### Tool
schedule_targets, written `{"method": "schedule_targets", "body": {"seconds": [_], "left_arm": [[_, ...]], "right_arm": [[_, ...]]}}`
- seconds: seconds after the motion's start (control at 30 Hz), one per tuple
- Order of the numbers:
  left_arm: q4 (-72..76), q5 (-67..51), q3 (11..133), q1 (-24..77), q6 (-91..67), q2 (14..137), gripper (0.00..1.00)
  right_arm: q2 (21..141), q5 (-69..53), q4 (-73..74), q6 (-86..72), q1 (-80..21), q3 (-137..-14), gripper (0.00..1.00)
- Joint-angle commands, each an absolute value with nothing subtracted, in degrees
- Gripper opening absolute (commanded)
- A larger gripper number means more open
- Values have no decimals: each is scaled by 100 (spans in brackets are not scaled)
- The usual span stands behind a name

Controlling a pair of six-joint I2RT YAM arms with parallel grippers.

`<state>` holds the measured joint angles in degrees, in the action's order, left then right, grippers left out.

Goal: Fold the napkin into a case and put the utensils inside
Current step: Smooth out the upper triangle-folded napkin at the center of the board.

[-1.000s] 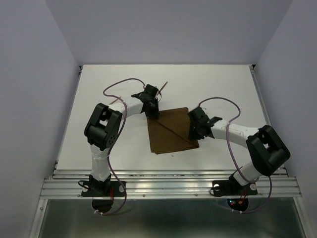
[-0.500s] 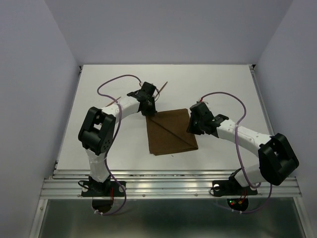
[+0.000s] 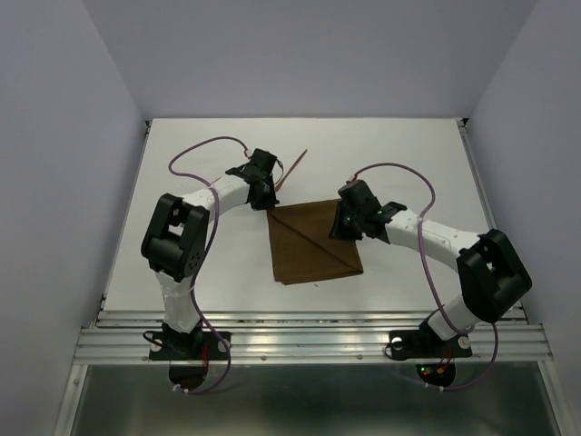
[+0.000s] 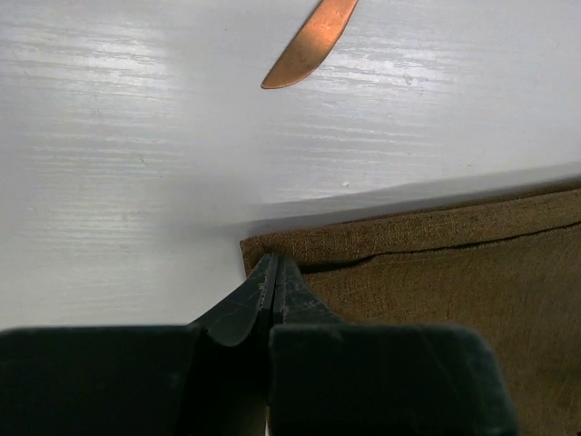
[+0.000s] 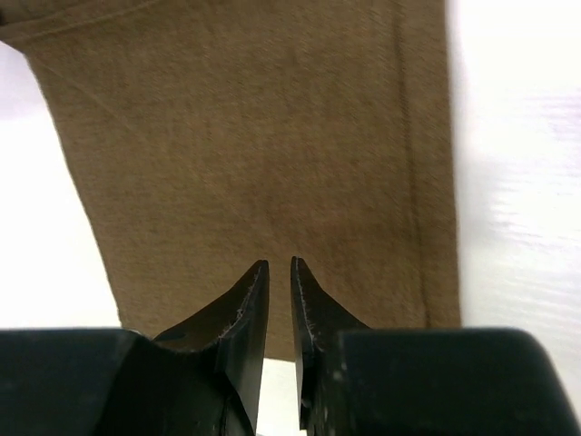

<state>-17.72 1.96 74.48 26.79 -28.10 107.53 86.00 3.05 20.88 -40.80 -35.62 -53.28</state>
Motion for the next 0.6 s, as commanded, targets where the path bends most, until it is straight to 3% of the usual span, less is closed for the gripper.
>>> {"method": "schedule_targets", "body": {"seconds": [0.0,0.57], "left_arm": [[-1626,325,7339,2698,-2777,10915,0],[-1661,281,7532,2698,-2725,11127,0]], "right_arm": [[8981,53,1635,-4078,-3744,-5853,21],[10714,360,1661,-4043,-3867,-6689,15]]}}
